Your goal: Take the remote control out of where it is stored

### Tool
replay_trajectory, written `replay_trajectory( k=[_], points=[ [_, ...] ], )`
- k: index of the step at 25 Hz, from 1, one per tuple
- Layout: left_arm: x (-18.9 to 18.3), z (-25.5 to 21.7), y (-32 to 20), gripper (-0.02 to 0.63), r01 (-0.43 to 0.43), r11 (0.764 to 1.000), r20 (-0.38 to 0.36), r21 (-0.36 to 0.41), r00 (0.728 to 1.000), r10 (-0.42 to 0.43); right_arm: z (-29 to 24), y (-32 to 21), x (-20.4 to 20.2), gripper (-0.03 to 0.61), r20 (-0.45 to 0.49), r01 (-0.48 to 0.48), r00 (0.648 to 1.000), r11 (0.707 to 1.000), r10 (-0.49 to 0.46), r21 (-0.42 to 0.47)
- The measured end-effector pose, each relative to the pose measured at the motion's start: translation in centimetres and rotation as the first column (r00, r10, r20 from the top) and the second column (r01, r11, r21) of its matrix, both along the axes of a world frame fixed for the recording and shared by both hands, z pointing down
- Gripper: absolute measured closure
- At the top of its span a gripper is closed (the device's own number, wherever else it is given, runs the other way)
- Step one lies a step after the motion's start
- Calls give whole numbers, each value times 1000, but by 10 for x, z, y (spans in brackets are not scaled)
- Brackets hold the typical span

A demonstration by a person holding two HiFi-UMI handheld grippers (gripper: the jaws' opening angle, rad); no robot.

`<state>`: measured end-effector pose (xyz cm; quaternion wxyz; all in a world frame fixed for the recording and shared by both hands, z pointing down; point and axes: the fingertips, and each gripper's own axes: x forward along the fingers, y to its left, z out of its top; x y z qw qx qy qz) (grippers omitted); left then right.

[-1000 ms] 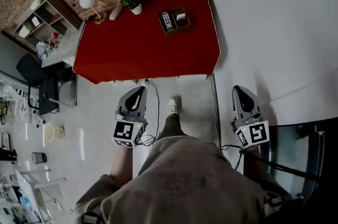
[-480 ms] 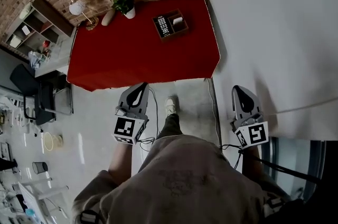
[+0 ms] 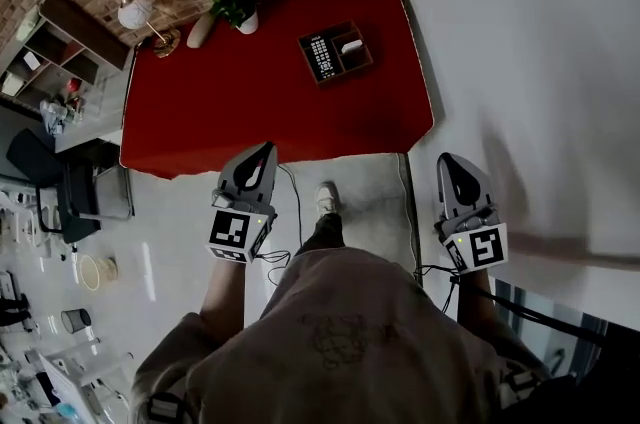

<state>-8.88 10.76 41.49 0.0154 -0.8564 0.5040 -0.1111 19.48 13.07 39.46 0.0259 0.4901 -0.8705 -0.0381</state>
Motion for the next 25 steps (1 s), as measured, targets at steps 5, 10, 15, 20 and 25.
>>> replay_trajectory(
  k=[5, 10, 15, 20, 25],
  points=[
    [-36, -3, -57, 603, -11, 1000, -28, 13, 1000, 11, -12, -53, -38, 566, 16, 11, 1000, 1000, -11, 14],
    [-65, -8, -111, 603, -27, 999, -22, 44, 999, 28, -24, -107, -63, 566, -6, -18, 1000, 999, 18, 37],
    [-84, -13, -152, 603, -48, 997, -47, 61, 998, 51, -34, -148, -88, 566, -33, -31, 999, 996, 34, 82],
    [-82, -19, -180, 603, -67, 995, -57, 76, 996, 72, -36, -173, -102, 566, -19, -11, 1000, 997, 13, 76],
    [-83, -17, -192, 603, -57, 996, -77, 65, 995, 62, -30, -191, -111, 566, -40, -10, 999, 1000, 11, 22]
  ],
)
